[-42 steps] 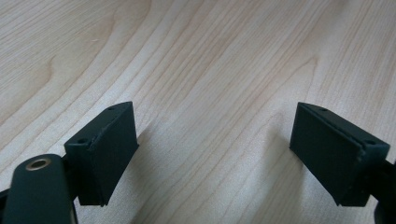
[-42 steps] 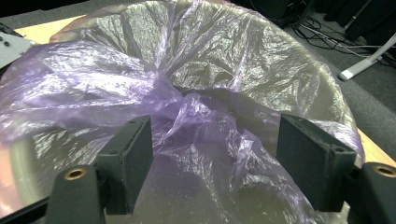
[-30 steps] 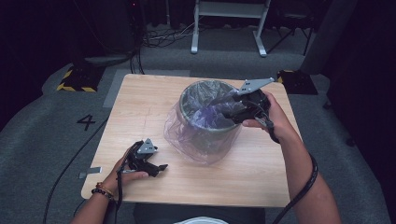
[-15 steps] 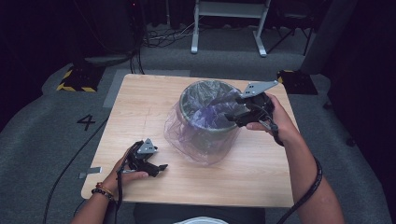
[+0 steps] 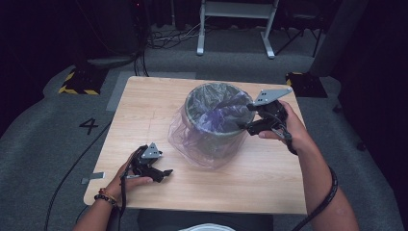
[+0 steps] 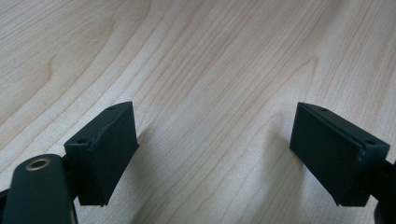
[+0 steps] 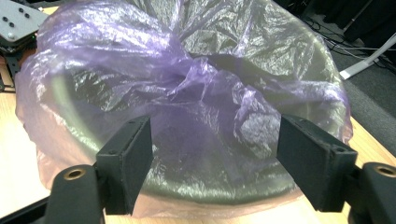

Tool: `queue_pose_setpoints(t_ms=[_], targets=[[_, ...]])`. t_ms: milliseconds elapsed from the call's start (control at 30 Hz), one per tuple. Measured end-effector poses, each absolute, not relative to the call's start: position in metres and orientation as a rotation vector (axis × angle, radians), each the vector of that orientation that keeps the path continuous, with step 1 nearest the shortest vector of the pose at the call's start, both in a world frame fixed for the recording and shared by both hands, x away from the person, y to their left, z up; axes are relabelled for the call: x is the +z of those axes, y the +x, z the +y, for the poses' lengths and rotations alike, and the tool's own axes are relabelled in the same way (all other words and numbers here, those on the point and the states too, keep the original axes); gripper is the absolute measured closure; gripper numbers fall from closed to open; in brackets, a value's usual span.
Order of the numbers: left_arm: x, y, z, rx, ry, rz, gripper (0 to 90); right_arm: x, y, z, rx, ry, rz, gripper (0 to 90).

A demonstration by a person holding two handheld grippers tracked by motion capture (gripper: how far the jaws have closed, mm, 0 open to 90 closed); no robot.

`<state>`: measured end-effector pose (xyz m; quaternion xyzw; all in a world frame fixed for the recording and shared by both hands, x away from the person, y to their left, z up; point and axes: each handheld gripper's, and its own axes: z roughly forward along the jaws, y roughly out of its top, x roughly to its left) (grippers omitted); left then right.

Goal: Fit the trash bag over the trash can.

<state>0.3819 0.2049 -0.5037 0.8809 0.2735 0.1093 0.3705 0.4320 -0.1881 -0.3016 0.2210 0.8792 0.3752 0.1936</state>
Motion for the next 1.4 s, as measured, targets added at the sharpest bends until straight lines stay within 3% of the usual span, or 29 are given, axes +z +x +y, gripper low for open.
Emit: queue_pose_setpoints(t_ms=[633,1400], targets=[[-0.504,0.382,0.205,0.280,2.259,0.701,14.6,-0.304,0.420,-0.204,1.042,0.618,2.455,27.2],[-0.504,0.382,0.205,0.281,2.259,0.702,14.6,-0.331,0.410,-0.217,0.944,0.629,2.492,27.0]])
